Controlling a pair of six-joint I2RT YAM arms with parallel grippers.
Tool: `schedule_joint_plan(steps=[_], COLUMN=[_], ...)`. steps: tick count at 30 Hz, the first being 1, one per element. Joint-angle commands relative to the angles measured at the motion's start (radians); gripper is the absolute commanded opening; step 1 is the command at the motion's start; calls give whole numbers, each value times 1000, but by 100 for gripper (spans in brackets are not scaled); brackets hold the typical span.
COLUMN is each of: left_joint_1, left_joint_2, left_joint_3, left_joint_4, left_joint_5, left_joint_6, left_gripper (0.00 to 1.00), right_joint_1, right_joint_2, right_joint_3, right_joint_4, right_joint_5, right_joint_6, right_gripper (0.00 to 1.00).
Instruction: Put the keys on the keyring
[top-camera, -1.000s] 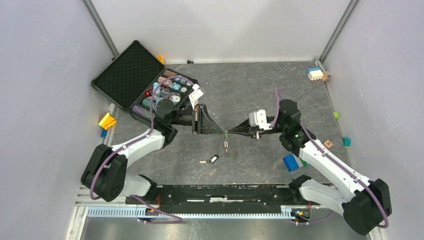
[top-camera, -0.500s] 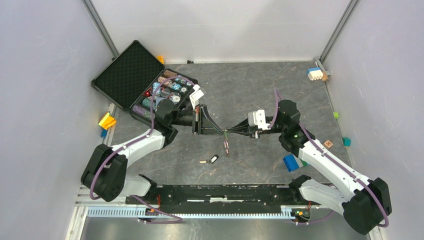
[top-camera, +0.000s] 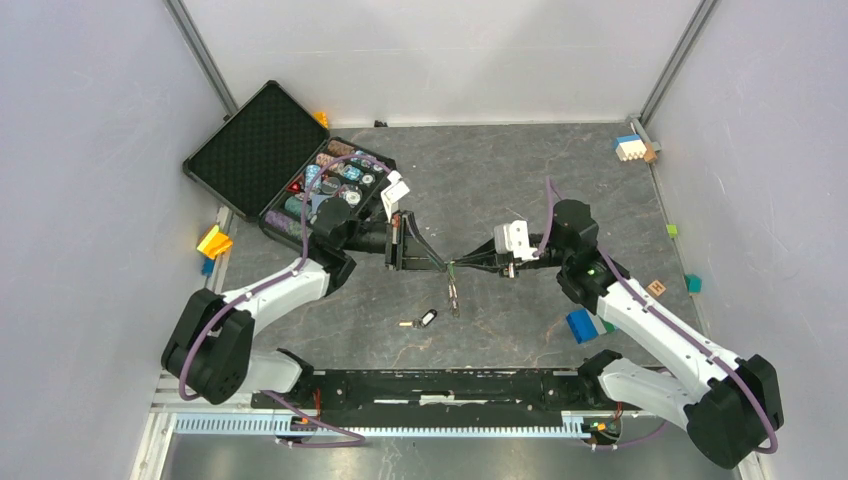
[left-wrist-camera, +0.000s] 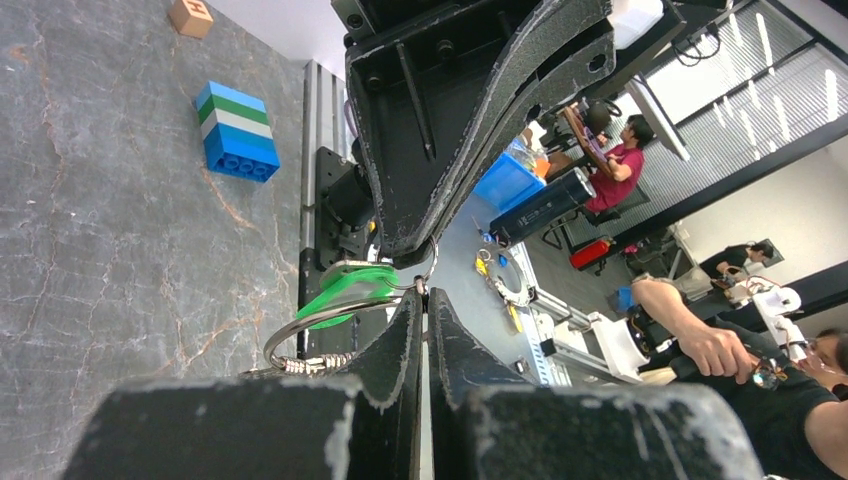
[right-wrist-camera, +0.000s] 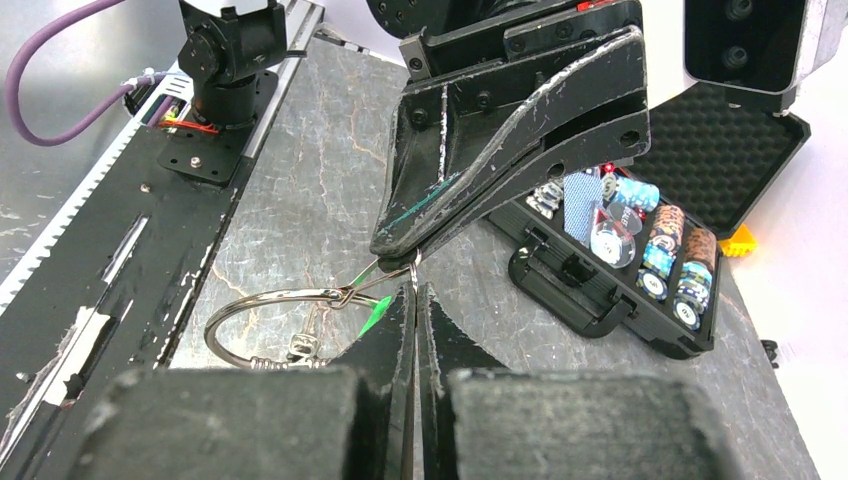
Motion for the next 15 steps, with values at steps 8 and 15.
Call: schedule_joint_plan(steps=[8,15], left_joint_1=[-47,-55], left_joint_2=[-132,-129], left_joint_3=[133,147], left_joint_4=[-693,-714], left_joint_5=[-24,-18], left_joint_6=[625,648], left_gripper=[2,2], right_joint_1=[12,27], right_joint_2=[56,119], right_joint_3=[145,191], right_joint_4=[-196,-279], right_joint_5=[78,96], right_joint_6=[-144,-192], right_gripper=[0,18])
